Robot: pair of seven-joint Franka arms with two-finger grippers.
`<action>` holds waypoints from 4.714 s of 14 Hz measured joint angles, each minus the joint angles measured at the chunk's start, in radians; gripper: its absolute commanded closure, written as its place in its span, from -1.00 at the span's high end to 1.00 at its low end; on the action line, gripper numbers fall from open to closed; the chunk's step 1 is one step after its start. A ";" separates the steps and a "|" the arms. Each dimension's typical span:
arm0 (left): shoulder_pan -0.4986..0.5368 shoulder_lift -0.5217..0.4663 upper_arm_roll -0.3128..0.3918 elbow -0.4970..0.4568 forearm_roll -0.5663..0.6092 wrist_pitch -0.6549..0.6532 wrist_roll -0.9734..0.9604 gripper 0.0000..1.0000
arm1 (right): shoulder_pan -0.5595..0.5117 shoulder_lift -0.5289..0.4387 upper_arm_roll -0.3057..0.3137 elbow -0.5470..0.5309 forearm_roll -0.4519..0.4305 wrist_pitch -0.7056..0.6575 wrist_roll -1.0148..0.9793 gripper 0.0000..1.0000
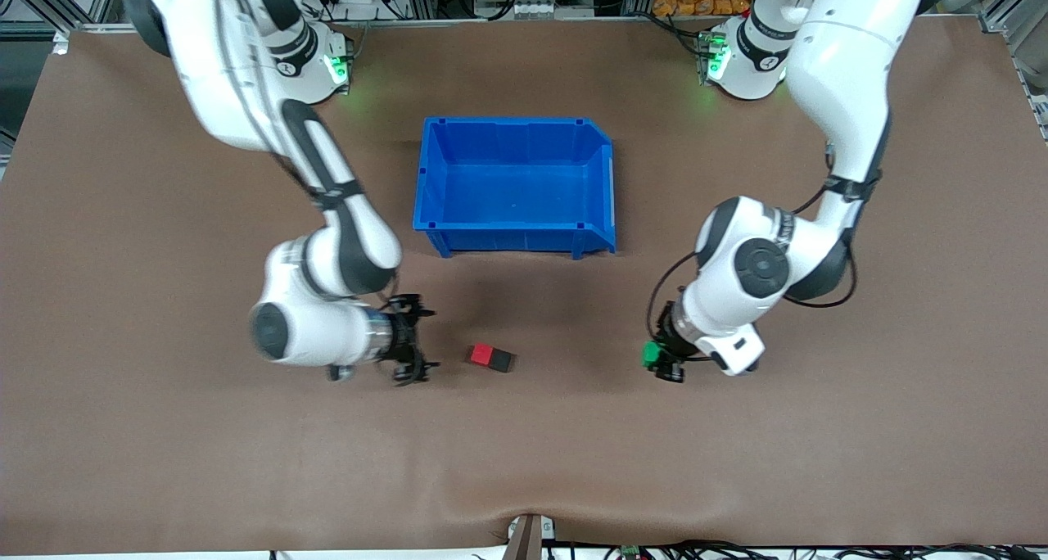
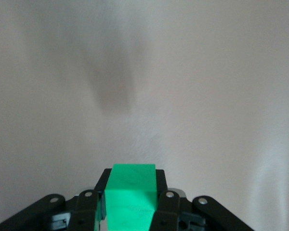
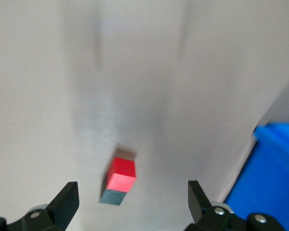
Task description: Attach green and red cubes to black cube
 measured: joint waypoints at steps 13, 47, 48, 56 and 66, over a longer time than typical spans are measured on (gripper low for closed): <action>-0.295 0.281 0.133 0.284 0.000 0.246 -0.063 -1.00 | -0.374 -0.365 -0.028 0.180 -0.256 -0.631 -1.219 1.00; -0.328 0.319 0.198 0.327 0.000 0.298 -0.057 1.00 | -0.310 -0.796 -0.052 -0.158 -0.475 -0.591 -1.469 1.00; -0.317 0.287 0.200 0.311 0.000 0.273 -0.056 1.00 | -0.310 -0.796 -0.052 -0.158 -0.475 -0.591 -1.469 1.00; -0.138 -0.163 0.205 -0.104 0.001 0.194 0.273 1.00 | -0.310 -0.796 -0.052 -0.159 -0.475 -0.591 -1.469 1.00; -0.045 -0.333 0.204 -0.154 0.001 -0.093 0.839 1.00 | -0.310 -0.796 -0.051 -0.160 -0.474 -0.596 -1.469 1.00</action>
